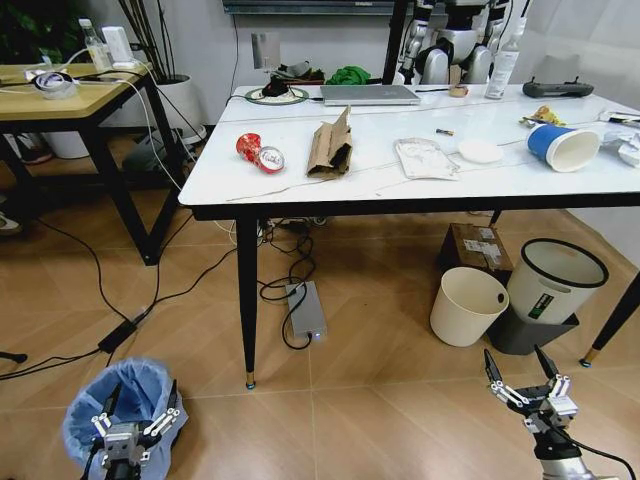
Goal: Pick up the trash bin and place the trash from the table into it.
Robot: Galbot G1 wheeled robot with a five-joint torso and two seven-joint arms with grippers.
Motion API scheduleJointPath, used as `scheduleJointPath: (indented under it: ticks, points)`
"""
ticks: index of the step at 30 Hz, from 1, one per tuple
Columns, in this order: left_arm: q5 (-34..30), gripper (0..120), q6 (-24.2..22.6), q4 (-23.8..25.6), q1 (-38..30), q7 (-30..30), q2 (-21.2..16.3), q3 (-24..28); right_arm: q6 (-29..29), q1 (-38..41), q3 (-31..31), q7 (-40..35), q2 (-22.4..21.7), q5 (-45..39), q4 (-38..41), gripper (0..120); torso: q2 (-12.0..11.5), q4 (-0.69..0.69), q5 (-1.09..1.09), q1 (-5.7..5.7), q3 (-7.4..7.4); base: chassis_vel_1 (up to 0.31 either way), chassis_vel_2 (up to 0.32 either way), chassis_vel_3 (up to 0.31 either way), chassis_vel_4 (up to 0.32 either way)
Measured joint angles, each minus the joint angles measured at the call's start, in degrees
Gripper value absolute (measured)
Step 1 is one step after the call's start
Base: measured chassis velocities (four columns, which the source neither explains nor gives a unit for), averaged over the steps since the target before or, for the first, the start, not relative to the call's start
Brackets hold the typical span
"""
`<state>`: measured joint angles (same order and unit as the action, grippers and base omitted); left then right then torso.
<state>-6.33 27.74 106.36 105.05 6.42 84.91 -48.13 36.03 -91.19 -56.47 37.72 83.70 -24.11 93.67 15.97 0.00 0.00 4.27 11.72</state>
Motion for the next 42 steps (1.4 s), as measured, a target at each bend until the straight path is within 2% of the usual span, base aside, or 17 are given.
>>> scheduleJointPath:
  ticks: [4, 10, 14, 19, 22, 28, 31, 33, 34, 37, 42]
  points:
    - [0.28, 100, -0.76, 0.17, 0.14, -0.23, -0.45, 0.12, -0.78, -1.04, 1.24, -2.47, -1.05, 1.51, 0.06, 100, -1.02, 0.0, 0.0, -0.27, -0.75, 0.0, 0.0, 0.0, 0.0]
    - [1.04, 100, -2.0, 0.46, -0.64, -1.14, -1.4, -0.05, -7.02, -2.05, 3.88, -8.43, -2.04, -1.34, 2.85, 100, -2.42, 0.0, 0.0, -0.61, -1.81, 0.0, 0.0, 0.0, 0.0]
    - [1.22, 100, -2.21, 0.34, -1.35, -1.46, -1.67, -0.07, -8.44, -1.8, 4.85, -10.69, -1.97, -1.08, 2.95, 100, -3.03, -0.01, 0.0, -0.77, -2.23, 0.0, 0.0, 0.0, 0.0]
    - [3.91, 100, -0.59, -2.63, -3.99, -3.64, -2.05, -0.84, -8.95, 0.32, 6.47, -16.21, -0.62, 5.64, 1.45, 100, -3.88, 0.0, -0.02, -0.95, -2.91, 0.0, 0.0, 0.0, 0.0]
    - [3.24, 100, -1.01, -3.22, -4.73, -4.77, -2.86, -1.96, -8.18, 1.06, 6.7, -18.55, 0.18, 8.52, 1.14, 100, -3.9, 0.01, -0.02, -0.95, -2.94, 0.0, 0.0, 0.0, 0.0]
    - [-1.7, 100, -9.33, -0.08, -2.29, -5.54, -7.49, -4.7, -3.61, 3.28, 6.79, -20.68, 2.31, 12.64, -1.74, 100, -3.84, 0.0, 0.0, -0.94, -2.9, 0.0, 0.0, 0.0, 0.0]
    - [-3.72, 100, -12.01, 0.8, -1.28, -5.83, -8.36, -5.51, -3.6, 3.58, 6.9, -20.7, 2.72, 13.03, -2.09, 100, -3.8, 0.0, 0.0, -0.93, -2.88, 0.0, 0.0, 0.0, 0.0]
    - [-7.59, 100, -16.6, 2.16, 0.37, -6.39, -9.61, -6.91, -4.53, 3.81, 7.07, -20.71, 3.29, 13.35, -2.29, 100, -3.75, 0.01, 0.0, -0.91, -2.84, 0.0, 0.0, 0.0, 0.0]
    - [-7.59, 100, -16.6, 2.16, 0.37, -6.39, -9.61, -6.91, -4.53, 3.81, 7.07, -20.71, 3.29, 13.35, -2.29, 100, -3.75, 0.01, 0.0, -0.91, -2.84, 0.0, 0.0, 0.0, 0.0]
    - [-11.86, 100, -21.67, 3.19, 1.79, -6.85, -10.95, -9.19, -5.24, 4.23, 7.21, -20.07, 4.07, 12.89, -2.9, 100, -3.67, 0.01, -0.02, -0.9, -2.8, 0.0, 0.0, 0.0, 0.0]
    - [-15.47, 100, -26.24, 2.97, 2.11, -6.95, -12.72, -13.05, -4.21, 5.07, 7.11, -18.49, 5.08, 11.89, -4.65, 100, -3.6, 0.01, -0.01, -0.87, -2.75, 0.0, 0.0, 0.0, 0.0]
